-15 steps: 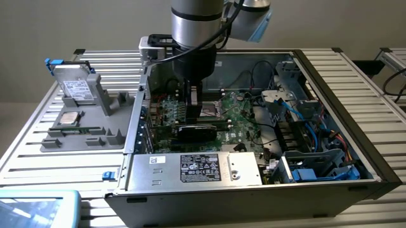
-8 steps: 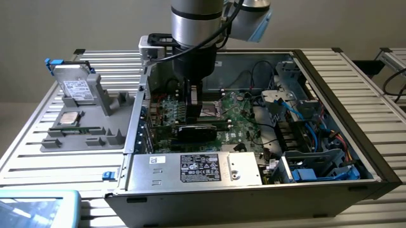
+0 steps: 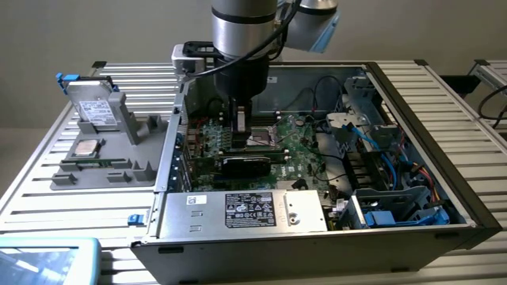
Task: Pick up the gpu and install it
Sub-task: 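Press down on the gpu until it lock into place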
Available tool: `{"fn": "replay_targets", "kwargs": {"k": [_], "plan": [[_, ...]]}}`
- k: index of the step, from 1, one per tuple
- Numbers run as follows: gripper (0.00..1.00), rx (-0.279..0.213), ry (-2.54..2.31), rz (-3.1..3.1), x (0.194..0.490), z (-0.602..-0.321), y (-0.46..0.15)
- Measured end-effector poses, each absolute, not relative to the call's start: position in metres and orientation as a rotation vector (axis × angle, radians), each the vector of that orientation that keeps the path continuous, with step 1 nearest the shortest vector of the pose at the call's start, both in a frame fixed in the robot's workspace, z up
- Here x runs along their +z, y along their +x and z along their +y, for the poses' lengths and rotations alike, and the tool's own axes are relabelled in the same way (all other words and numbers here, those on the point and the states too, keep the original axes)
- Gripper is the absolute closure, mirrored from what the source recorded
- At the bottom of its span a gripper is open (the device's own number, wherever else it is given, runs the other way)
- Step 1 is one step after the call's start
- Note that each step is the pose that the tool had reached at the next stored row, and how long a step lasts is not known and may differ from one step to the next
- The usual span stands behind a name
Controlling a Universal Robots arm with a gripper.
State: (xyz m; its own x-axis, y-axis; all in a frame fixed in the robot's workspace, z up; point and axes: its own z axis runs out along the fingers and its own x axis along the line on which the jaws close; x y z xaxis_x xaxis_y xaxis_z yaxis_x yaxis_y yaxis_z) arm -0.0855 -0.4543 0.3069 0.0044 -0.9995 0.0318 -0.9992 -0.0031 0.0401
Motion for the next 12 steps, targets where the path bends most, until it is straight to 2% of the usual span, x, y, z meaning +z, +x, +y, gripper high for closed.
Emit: {"fn": "replay_targets", "kwargs": {"k": [12], "plan": [[0.88, 0.007, 2.190, -2.183, 0.287, -0.446, -0.105]]}}
